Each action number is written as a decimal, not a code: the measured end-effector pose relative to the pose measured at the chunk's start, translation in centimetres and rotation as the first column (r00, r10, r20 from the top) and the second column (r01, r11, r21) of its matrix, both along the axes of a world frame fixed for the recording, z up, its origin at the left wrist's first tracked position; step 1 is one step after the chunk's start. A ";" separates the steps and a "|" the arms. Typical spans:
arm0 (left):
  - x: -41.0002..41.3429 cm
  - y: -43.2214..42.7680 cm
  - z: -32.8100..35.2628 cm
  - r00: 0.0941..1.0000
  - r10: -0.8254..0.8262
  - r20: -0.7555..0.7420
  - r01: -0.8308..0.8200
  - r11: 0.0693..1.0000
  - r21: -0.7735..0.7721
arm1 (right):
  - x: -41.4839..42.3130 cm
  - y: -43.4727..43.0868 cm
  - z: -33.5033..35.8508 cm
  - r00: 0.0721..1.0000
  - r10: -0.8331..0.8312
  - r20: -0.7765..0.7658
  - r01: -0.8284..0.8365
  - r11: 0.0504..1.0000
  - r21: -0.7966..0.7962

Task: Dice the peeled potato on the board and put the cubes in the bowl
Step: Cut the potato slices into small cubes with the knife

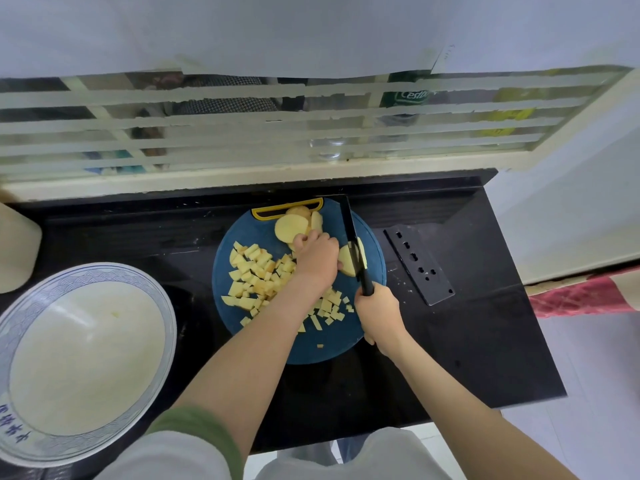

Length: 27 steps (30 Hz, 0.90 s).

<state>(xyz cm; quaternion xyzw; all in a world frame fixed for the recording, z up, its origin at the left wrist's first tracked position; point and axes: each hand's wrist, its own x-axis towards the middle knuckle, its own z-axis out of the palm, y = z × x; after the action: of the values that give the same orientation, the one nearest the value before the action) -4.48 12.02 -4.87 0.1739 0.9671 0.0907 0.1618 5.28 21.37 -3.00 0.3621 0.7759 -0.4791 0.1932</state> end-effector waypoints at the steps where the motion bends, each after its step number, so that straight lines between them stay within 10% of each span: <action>1: 0.0 0.0 0.1 1.000 0.000 0.001 0.000 1.000 -0.009 | 0.1 -0.1 0.1 1.000 0.004 0.003 -0.004 1.000 -0.005; 15: 0.3 0.0 -0.4 1.000 0.015 -0.006 -0.015 1.000 0.011 | -0.7 -0.2 -1.0 0.988 0.138 0.067 -0.143 0.987 0.069; 27: 1.1 1.0 -0.9 0.994 0.109 0.004 -0.109 0.993 0.051 | -0.6 0.7 -0.7 0.996 -0.090 0.004 0.091 0.993 -0.075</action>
<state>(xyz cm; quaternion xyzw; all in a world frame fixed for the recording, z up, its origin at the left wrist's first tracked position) -3.36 13.03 -5.73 0.1250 0.9724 0.1244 0.1524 4.70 22.04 -3.73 0.3896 0.7401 -0.5160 0.1850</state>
